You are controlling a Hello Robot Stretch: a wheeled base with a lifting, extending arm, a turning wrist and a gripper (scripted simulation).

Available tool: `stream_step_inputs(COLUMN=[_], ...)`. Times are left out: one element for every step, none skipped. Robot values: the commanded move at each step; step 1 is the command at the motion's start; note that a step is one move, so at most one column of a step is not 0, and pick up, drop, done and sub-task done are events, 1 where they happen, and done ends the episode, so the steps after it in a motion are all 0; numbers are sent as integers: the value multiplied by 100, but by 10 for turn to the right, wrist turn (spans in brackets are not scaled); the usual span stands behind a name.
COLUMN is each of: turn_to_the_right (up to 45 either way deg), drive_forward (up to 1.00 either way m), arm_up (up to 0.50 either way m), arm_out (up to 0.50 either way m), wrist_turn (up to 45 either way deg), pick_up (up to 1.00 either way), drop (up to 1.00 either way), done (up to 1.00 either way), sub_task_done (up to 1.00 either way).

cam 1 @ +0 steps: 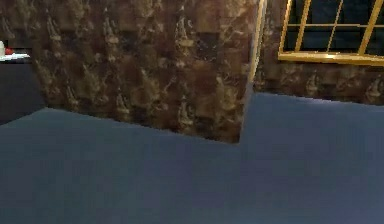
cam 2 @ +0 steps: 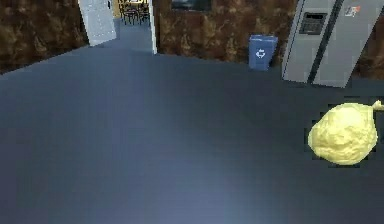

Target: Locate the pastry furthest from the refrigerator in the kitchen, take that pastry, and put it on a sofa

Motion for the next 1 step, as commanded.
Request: stream_step_inputs(turn_to_the_right=[-210], drive_forward=[0], arm_up=[0], arm_out=[0], wrist_turn=[0], pick_up=[0], drop=[0], done=[0], sub_task_done=[0])
